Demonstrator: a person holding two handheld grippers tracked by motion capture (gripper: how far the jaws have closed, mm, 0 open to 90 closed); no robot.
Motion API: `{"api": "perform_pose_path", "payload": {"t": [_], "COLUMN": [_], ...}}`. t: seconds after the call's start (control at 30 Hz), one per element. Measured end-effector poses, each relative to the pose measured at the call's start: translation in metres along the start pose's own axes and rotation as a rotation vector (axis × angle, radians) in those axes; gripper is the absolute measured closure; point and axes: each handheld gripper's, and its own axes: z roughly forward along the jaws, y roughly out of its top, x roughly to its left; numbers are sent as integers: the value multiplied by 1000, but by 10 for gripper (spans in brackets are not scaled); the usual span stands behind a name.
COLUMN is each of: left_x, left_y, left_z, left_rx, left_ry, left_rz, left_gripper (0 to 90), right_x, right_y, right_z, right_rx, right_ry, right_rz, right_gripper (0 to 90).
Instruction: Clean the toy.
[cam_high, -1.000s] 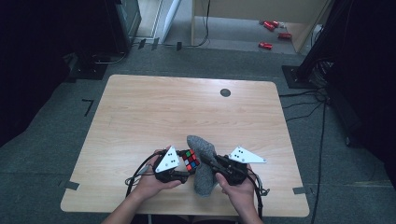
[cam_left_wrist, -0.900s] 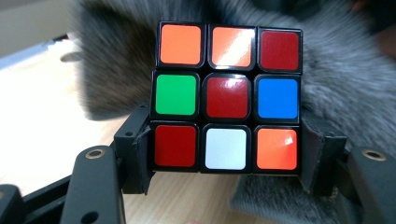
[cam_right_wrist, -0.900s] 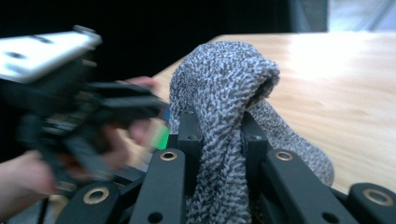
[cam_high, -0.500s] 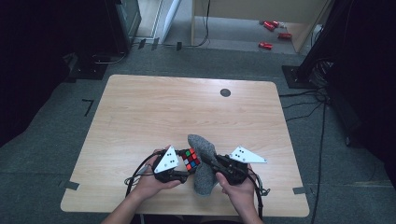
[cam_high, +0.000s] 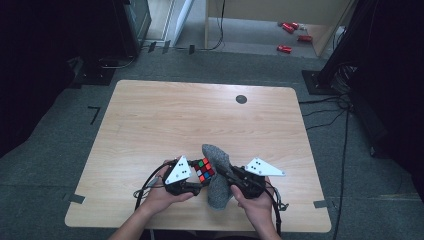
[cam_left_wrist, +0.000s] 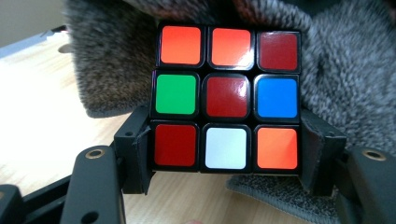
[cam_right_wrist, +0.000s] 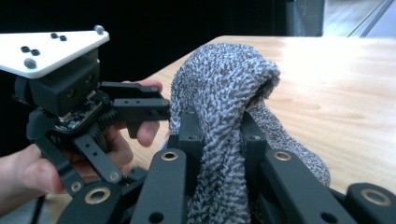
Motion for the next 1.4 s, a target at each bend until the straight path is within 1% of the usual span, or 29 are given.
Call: {"api": "perform_pose_path", "payload": {"t": [0.03, 0.07, 0.17, 0.2, 0.27, 0.37, 0.43, 0.47, 0.53, 0.57, 0.63, 0.67, 0.77, 0.83, 0.87, 0.93, 1.0, 1.07, 1.13, 1.2, 1.23, 1.3, 1.37, 1.4], "left_x": [0, 0, 2, 3, 5, 7, 6, 5, 2, 1, 1, 2, 8, 12, 13, 13, 12, 10, 6, 2, 1, 0, 1, 3], "left_y": [1, 1, 3, 4, 3, 2, 1, 0, 1, 2, 3, 3, 5, 4, 4, 3, 2, 1, 2, 4, 4, 4, 5, 5], "left_z": [0, -2, -6, -7, -7, -5, -4, -3, -2, -2, -3, -4, -10, -12, -12, -11, -9, -8, -7, -6, -5, -5, -7, -8], "left_rx": [-2, -6, -32, -35, -33, -20, -10, -9, -12, -17, -21, -26, -47, -54, -53, -48, -40, -37, -40, -32, -28, -28, -35, -41], "left_ry": [3, 4, 1, 2, 5, 12, 11, 5, -5, -8, -12, -15, -16, -7, -5, -3, 0, -6, -24, -26, -23, -24, -17, -19], "left_rz": [4, 11, 3, -3, -20, -36, -33, -33, -25, -22, -16, -21, -46, -67, -71, -74, -76, -75, -56, -31, -23, -16, -15, -25], "left_gripper": [347, 347, 347, 347, 347, 347, 347, 347, 347, 347, 347, 347, 346, 346, 346, 346, 347, 347, 347, 348, 348, 347, 347, 346], "right_x": [1, 0, -10, -14, -17, -11, -3, 2, 9, 9, 6, 2, -7, -12, -13, -10, -3, 4, 6, 3, 1, -3, -7, -9], "right_y": [0, 0, -5, -7, -9, -7, -4, -2, 2, 3, 3, 1, -5, -8, -9, -8, -5, -1, 1, 1, 1, -1, -4, -5], "right_z": [0, 0, 0, 0, 0, 0, 0, 0, 0, 0, -1, -1, 0, 1, 1, 1, 1, 0, 0, -1, -1, -1, 0, 1], "right_rx": [2, -1, 6, 11, 19, 9, -7, -15, -21, -24, -34, -33, -29, -18, -12, -7, -15, -27, -40, -45, -44, -38, -28, -21], "right_ry": [-9, -12, -43, -56, -64, -52, -24, -18, -14, -16, -6, -11, -44, -68, -69, -64, -41, -28, -22, -16, -20, -27, -45, -61], "right_rz": [-14, -17, 12, 21, 37, 28, 10, 1, -16, -18, 4, 16, 45, 44, 49, 38, 26, 7, 8, 33, 41, 52, 43, 30], "right_gripper": [770, 771, 775, 779, 784, 785, 786, 785, 790, 791, 791, 792, 792, 792, 792, 791, 791, 791, 790, 790, 790, 789, 789, 789]}}
